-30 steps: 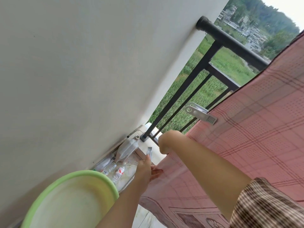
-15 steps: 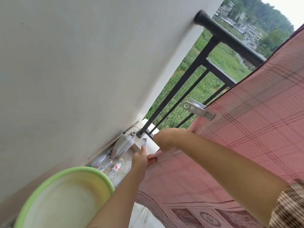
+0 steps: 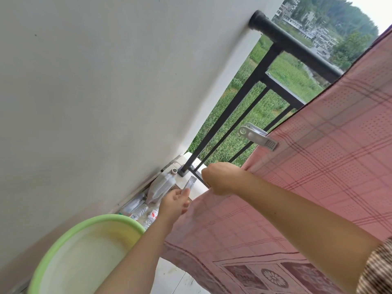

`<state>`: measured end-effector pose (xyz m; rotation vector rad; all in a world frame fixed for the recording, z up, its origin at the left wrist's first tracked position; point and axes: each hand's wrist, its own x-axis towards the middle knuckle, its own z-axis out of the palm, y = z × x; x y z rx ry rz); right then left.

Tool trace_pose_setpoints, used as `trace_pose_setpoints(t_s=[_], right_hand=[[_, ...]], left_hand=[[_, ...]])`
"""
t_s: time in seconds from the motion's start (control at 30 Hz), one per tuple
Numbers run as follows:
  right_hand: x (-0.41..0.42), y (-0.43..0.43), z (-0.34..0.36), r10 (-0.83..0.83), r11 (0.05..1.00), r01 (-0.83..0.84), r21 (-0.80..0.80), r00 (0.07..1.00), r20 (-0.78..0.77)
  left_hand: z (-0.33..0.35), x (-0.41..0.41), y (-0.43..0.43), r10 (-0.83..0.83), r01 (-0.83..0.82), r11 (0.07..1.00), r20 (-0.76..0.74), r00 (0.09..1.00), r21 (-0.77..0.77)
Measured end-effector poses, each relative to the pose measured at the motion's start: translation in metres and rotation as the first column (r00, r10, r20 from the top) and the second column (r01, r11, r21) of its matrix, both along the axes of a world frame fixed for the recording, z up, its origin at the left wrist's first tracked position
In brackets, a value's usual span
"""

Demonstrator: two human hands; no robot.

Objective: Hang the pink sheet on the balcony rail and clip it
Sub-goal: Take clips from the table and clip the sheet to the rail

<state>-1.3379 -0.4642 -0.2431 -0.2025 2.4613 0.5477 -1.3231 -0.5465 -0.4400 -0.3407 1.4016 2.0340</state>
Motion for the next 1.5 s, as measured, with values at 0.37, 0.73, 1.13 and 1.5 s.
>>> trace_pose_setpoints(t_s=[0.37, 0.73, 1.13, 1.5], right_hand=[[-0.007, 0.003, -0.016, -0.119, 0.99, 0.121, -0.068, 0.992, 0.032], [-0.01, 0.005, -0.021, -0.082, 0.995, 0.083, -0.047, 0.996, 0.039], [-0.008, 0.004, -0.021, -0.041, 0.998, 0.044, -0.05, 0.998, 0.056], [-0.006, 0.005, -0.02, 0.015, 0.999, -0.013, -0.037, 0.999, 0.037]], left_hand=[[0.02, -0.012, -0.033, -0.149, 0.088, 0.977, -0.333, 0.931, -0.193], [0.024, -0.027, -0.029, -0.31, 0.238, 0.946, -0.399, 0.863, -0.221], [0.031, -0.042, -0.022, -0.656, 0.362, 0.736, -0.469, 0.591, -0.572], [0.014, -0.048, -0.014, -0.788, 0.284, 0.587, -0.455, 0.415, -0.758]])
